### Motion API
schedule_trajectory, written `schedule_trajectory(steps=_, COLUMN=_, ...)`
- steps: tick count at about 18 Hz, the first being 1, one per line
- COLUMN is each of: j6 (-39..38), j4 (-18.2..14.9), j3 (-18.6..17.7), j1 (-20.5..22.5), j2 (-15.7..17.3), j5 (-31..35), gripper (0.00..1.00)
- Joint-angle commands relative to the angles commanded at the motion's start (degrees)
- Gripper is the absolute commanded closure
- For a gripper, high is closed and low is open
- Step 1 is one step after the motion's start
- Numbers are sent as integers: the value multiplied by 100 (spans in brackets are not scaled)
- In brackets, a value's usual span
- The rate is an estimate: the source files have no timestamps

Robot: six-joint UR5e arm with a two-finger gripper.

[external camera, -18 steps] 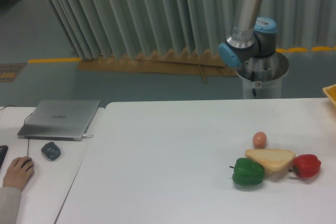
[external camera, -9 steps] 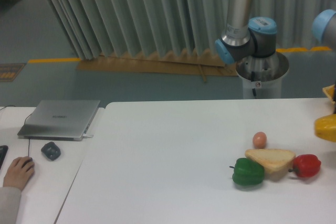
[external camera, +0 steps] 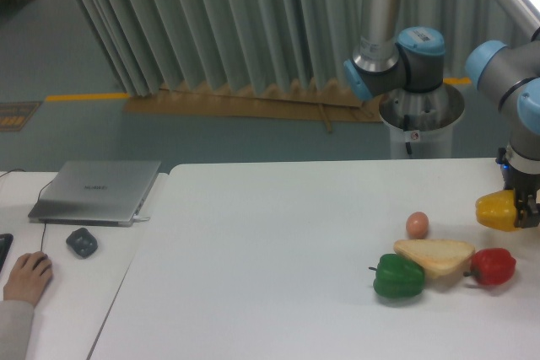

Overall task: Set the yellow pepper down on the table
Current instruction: 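Carry the yellow pepper over the table and lower it beside the red pepper, then open the gripper to release the yellow pepper on the table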

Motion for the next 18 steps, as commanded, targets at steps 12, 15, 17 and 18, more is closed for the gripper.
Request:
schedule_trajectory(steps=12, j6=-256, j4=379, j3=-9, j1=-360, j2=-159, j5=465, gripper=54)
schedule_trajectory(steps=15, j6=-194, j4=493, j3=-9, j1=-430, j2=-167, j5=685, gripper=0)
schedule_trajectory(steps=17, j6=-229, j4=546, j3=-26, j1=-448, j2=-167, j5=694, gripper=0)
schedule_trajectory(steps=18, j6=-212, j4=555, j3=-18, j1=-448, j2=-167, j5=694, gripper=0)
